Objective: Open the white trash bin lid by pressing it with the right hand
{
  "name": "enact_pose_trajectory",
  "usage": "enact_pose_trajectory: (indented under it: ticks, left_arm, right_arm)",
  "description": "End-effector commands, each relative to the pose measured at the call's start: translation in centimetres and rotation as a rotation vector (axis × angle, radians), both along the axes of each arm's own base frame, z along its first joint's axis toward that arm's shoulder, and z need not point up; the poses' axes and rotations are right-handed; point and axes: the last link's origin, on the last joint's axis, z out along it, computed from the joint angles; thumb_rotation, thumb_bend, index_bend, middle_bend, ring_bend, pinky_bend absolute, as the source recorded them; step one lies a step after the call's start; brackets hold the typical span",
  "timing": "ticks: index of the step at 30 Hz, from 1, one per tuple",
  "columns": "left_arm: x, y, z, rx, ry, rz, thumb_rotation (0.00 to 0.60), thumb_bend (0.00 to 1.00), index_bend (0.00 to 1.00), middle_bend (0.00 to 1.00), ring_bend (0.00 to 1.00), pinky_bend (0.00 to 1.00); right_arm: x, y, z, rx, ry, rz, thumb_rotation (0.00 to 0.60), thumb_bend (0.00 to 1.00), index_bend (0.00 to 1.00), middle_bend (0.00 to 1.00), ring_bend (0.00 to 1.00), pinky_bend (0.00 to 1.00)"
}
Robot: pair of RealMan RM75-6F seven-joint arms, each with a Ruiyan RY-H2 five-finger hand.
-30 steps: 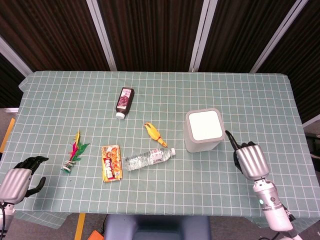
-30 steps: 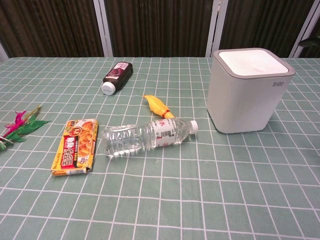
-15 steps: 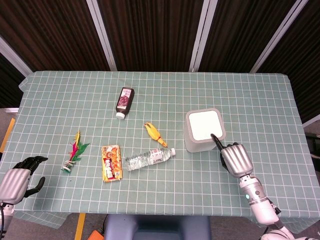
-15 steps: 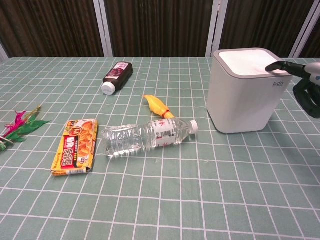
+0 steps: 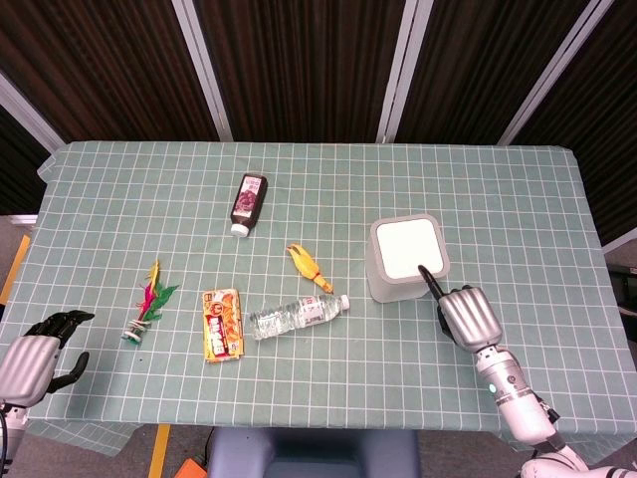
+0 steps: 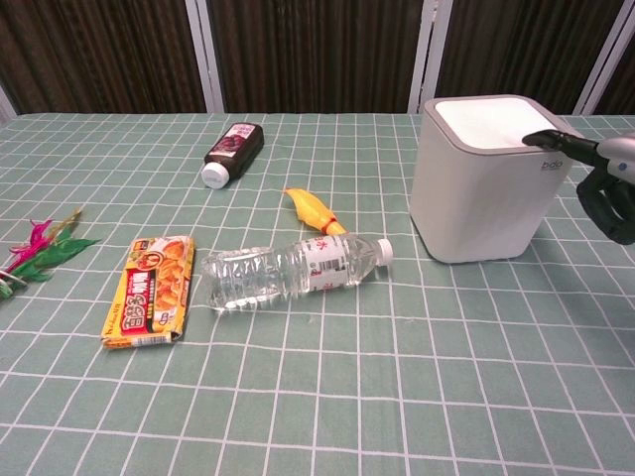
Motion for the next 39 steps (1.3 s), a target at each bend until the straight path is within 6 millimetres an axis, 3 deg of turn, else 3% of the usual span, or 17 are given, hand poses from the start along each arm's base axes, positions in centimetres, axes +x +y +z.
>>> enact_pose_trajectory:
  ticks: [1, 15, 19, 20, 22, 23, 26, 29, 32, 35, 39]
  left_arm:
    - [0.0, 0.0, 0.0, -0.001, 0.0, 0.0, 0.6, 0.45, 0.22, 0.22, 0.2, 0.34]
    - [0.0, 0.0, 0.0, -0.004, 0.001, 0.001, 0.6, 0.45, 0.22, 0.22, 0.2, 0.34]
    - [0.0, 0.1, 0.0, -0.005, 0.002, 0.003, 0.6, 0.45, 0.22, 0.22, 0.2, 0.34]
    - [0.0, 0.1, 0.0, -0.006, 0.002, 0.003, 0.6, 0.45, 0.22, 0.22, 0.2, 0.34]
    - [0.0, 0.1, -0.1, -0.006, 0.002, 0.004, 0.6, 0.45, 0.22, 0.22, 0.2, 0.34]
    - [0.0, 0.1, -0.1, -0.006, 0.002, 0.004, 0.6, 0.45, 0.22, 0.22, 0.2, 0.34]
    - [0.0, 0.1, -0.1, -0.007, 0.001, 0.005, 0.6, 0.45, 0.22, 0.22, 0.2, 0.34]
    - [0.0, 0.1, 0.0, -0.006, -0.002, 0.006, 0.6, 0.45, 0.22, 0.22, 0.2, 0.34]
    - [0.0, 0.1, 0.0, -0.004, -0.003, 0.007, 0.6, 0.45, 0.22, 0.22, 0.2, 0.34]
    - [0.0, 0.0, -0.1, -0.004, 0.0, 0.009, 0.6, 0.45, 0.22, 0.22, 0.2, 0.34]
    - [0.0, 0.0, -0.1, -0.005, 0.001, 0.009, 0.6, 0.45, 0.22, 0.22, 0.2, 0.34]
  right_arm:
    - [0.1, -0.1, 0.1, -0.012, -0.003, 0.004, 0.6, 0.84, 0.06, 0.78, 0.75, 0.7]
    - [0.9, 1.8, 4.2, -0.192, -0.112, 0.111, 0.6, 0.84, 0.06, 0.78, 0.74, 0.7]
    - [0.8, 2.0, 5.9, -0.26, -0.148, 0.126, 0.6, 0.8, 0.04, 0.77, 0.68, 0.66]
    - [0.8, 2.0, 6.1, -0.272, -0.157, 0.13, 0.6, 0.77, 0.03, 0.74, 0.65, 0.64]
    - [0.7, 1.9, 6.9, -0.305, -0.183, 0.142, 0.6, 0.68, 0.0, 0.57, 0.55, 0.58]
    - [0.5, 2.0, 7.4, -0.326, -0.201, 0.152, 0.6, 0.65, 0.0, 0.47, 0.47, 0.52]
    - [-0.3, 2.6, 8.7, -0.377, -0.226, 0.167, 0.6, 0.53, 0.0, 0.28, 0.25, 0.31]
    - [-1.8, 3.9, 9.5, -0.422, -0.237, 0.173, 0.6, 0.42, 0.0, 0.17, 0.14, 0.23]
    - [-4.1, 5.7, 10.1, -0.467, -0.218, 0.141, 0.6, 0.31, 0.0, 0.11, 0.09, 0.23]
    - [-6.3, 7.3, 10.1, -0.486, -0.207, 0.092, 0.6, 0.23, 0.0, 0.08, 0.06, 0.24]
    - [-7.0, 7.5, 10.1, -0.489, -0.205, 0.076, 0.6, 0.22, 0.0, 0.05, 0.03, 0.24]
